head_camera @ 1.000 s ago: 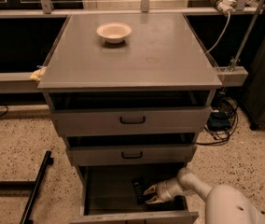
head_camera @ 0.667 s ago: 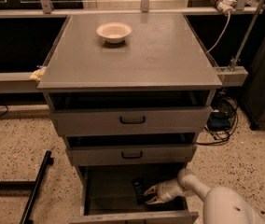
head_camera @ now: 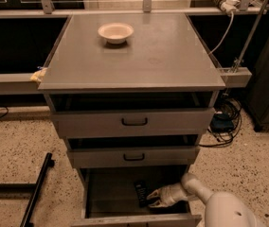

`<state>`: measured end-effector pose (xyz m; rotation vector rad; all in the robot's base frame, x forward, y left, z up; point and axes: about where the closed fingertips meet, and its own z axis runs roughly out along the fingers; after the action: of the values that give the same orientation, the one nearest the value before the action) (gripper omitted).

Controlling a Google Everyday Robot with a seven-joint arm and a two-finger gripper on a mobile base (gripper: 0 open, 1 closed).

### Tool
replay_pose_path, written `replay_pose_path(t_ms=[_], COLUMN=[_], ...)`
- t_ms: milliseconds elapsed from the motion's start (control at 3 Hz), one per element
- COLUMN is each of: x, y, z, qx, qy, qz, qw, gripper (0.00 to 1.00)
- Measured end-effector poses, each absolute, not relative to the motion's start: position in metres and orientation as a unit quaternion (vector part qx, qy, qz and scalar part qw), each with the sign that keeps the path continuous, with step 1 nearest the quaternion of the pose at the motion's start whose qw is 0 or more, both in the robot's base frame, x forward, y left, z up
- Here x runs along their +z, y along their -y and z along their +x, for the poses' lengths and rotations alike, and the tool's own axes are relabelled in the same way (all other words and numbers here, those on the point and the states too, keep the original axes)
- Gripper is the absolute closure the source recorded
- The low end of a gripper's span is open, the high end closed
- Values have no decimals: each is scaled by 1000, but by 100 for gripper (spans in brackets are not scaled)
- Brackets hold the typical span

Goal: Pick rxbar chocolate from bottom drawer and place on counter

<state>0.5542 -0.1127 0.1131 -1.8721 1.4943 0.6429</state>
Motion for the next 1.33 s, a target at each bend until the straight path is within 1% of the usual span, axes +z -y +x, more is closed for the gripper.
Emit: replay_pose_path(t_ms=[667, 1333], x=[113, 138], y=[117, 117], z=[556, 560], qx=[223, 200], qy=[-561, -561], qz=[-717, -723], qw=[348, 350], gripper=[100, 100])
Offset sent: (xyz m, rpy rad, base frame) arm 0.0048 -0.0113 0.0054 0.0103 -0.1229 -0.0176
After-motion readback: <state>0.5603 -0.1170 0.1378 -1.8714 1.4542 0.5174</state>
